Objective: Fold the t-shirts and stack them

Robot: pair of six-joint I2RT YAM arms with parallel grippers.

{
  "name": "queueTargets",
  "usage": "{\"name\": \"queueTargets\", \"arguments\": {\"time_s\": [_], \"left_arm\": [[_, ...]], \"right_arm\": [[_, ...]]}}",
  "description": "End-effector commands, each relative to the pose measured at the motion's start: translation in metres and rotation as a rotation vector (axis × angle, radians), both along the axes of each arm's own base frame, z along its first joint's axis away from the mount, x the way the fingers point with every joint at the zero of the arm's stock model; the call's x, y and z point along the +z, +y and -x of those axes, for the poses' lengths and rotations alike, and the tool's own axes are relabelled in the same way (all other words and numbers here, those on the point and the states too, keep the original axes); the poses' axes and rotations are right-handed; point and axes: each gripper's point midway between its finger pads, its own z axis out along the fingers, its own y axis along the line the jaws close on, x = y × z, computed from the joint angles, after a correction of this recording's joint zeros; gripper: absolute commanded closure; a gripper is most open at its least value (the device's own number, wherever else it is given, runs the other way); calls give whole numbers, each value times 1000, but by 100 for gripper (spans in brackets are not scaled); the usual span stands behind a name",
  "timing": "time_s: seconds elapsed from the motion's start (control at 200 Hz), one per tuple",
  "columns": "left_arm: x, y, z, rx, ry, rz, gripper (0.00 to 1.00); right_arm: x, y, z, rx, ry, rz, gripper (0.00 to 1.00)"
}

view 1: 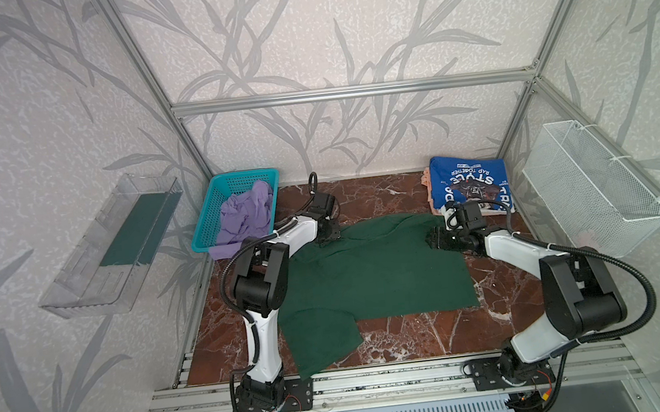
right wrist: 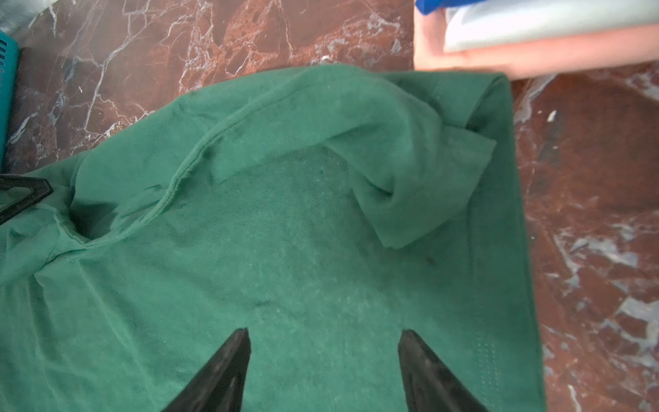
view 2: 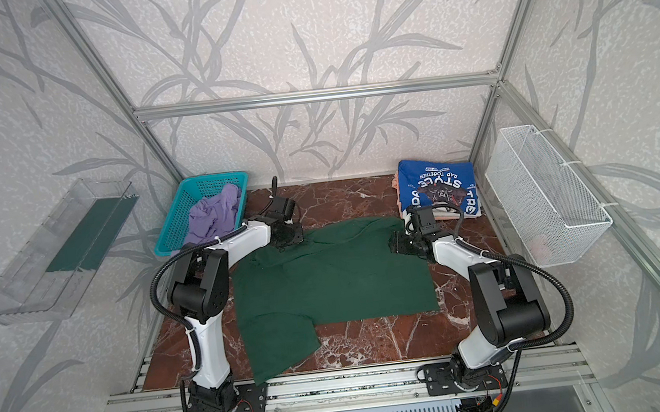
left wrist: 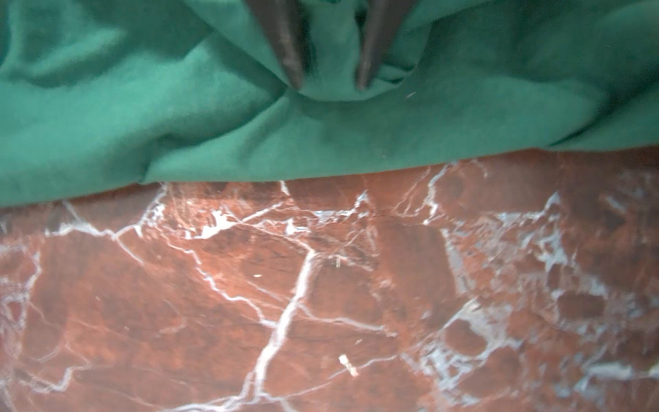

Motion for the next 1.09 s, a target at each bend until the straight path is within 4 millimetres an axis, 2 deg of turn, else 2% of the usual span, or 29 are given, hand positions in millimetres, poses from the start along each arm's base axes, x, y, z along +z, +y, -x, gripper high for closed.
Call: {"name": "queueTargets", "arguments": {"time_s": [0.0,0.12,0.27,0.425,0.62,0.755,0.95,1.09], "left_arm": [[7,3,-3,4,-3,-19,80],[11,3,0,8,-7,-15,91],[31,2,10,20,-35,-3,92],[34,-2,37,14,-48,9,93],[42,12,66,81,-92,-5,93],[45,15,86,101,-123,-12,88],[50,-10,110,43,-150,44,87],[53,-23,123,6,-128,73,67]], "right_arm": [[11,-2,-4,-13,-27,0,32],[13,-3,-4,-16,-30,4,32],[16,-4,-2,-16,-31,6,32],[17,-15,2,-36,-36,65,32],[18,-21,13,-49,-35,86,32],[17,-22,19,-48,-32,86,32],[10,-26,23,-55,-15,104,32],[8,-25,19,-59,-5,96,32]]}}
